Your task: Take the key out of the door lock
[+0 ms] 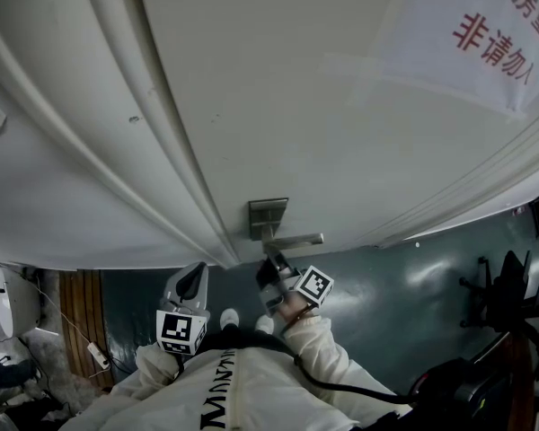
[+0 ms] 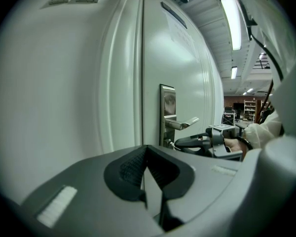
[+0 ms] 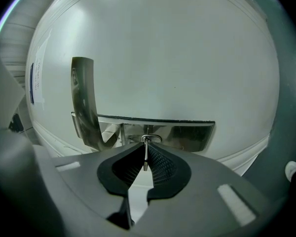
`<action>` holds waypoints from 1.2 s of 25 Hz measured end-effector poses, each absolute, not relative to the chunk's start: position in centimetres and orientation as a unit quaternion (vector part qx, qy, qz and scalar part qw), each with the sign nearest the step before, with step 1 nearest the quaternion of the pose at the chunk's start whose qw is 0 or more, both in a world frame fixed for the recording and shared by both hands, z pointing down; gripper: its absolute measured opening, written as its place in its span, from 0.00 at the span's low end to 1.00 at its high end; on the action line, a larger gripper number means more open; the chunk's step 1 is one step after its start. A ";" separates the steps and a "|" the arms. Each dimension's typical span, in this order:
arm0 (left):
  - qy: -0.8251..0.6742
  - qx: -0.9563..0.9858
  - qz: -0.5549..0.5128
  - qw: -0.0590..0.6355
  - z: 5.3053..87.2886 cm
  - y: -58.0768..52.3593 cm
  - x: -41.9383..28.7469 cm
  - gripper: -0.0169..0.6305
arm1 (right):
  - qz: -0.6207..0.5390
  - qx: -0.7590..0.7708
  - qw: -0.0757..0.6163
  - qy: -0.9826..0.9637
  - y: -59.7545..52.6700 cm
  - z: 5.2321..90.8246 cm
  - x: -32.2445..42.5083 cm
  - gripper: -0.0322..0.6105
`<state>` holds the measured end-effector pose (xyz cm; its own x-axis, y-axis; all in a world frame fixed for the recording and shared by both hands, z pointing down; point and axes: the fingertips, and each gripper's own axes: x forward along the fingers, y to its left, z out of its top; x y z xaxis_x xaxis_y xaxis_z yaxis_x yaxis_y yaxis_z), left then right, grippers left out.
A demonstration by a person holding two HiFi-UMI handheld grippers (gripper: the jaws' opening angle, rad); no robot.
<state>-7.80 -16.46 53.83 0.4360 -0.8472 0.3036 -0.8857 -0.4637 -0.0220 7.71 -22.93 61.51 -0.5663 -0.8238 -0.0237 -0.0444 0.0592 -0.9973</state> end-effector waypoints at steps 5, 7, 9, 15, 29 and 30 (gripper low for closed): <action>-0.512 0.845 0.138 0.071 53.8 -16.3 -7.7 0.03 | -0.598 -0.334 0.323 0.653 -22.9 61.5 7.7 0.09; -0.511 0.846 0.136 0.070 53.8 -16.3 -7.5 0.03 | -0.598 -0.335 0.323 0.652 -22.8 61.5 7.7 0.09; -0.511 0.846 0.135 0.068 53.7 -16.2 -7.5 0.03 | -0.599 -0.337 0.321 0.652 -22.8 61.5 7.8 0.09; -0.512 0.845 0.137 0.071 53.8 -16.0 -7.4 0.03 | -0.600 -0.335 0.325 0.650 -22.7 61.4 7.8 0.09; -0.505 0.848 0.139 0.075 54.4 -15.6 -6.9 0.03 | -0.595 -0.335 0.322 0.655 -20.8 61.4 8.0 0.09; -0.502 0.851 0.138 0.074 54.3 -15.5 -6.7 0.03 | -0.594 -0.337 0.318 0.657 -20.6 61.4 8.1 0.09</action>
<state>-6.66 -15.51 54.29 0.4580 -0.8335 0.3091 -0.8742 -0.4853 -0.0133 8.09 -20.57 61.41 -0.5697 -0.8217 -0.0177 -0.0649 0.0665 -0.9957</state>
